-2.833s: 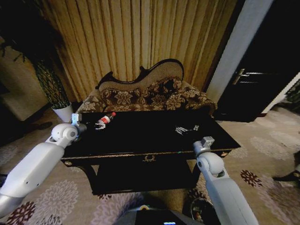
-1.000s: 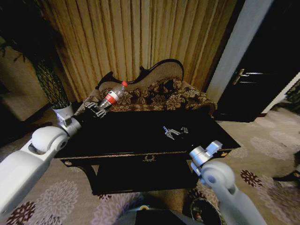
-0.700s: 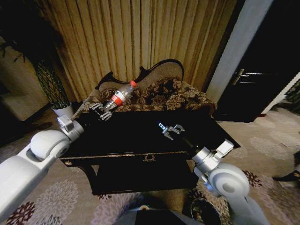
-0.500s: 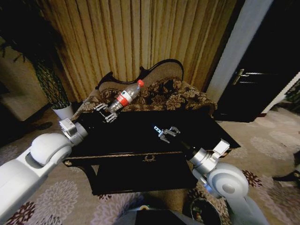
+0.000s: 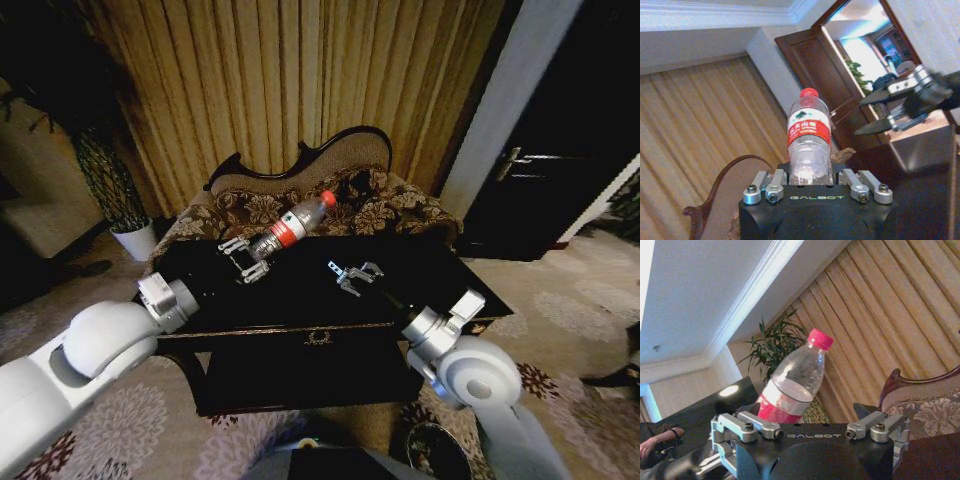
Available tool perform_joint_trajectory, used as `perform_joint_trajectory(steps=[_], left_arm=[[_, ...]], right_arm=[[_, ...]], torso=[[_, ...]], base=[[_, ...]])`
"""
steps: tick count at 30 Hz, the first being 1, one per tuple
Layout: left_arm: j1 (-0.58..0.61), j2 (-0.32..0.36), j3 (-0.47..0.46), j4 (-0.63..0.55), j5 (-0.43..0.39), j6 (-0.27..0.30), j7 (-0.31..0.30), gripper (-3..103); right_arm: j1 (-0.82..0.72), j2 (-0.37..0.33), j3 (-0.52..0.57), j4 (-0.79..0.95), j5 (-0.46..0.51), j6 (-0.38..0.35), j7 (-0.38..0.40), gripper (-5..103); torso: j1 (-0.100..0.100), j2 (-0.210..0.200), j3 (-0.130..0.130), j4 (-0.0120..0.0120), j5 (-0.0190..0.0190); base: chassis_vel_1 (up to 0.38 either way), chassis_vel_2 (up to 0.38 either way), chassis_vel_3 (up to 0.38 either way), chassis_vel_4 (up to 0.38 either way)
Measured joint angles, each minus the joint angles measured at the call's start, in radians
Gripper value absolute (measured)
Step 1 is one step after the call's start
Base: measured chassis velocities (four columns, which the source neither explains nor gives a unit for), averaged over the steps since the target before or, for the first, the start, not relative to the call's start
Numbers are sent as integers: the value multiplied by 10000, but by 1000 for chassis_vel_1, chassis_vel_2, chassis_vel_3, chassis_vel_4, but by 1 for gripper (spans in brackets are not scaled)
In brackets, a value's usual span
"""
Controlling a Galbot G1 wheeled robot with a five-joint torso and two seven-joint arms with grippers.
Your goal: Move to the front of the table and place the trash on the table into the trash bin.
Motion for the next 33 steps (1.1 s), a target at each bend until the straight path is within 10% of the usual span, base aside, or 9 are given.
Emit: perform_joint_trajectory(steps=[33], left_arm=[[328,1209,100,-664,-482,56,-448,40]], right_arm=[[-145,-90,19,201,-401,3,0,100]], torso=[[0,0,0,1,-1]], base=[[0,0,0,0]])
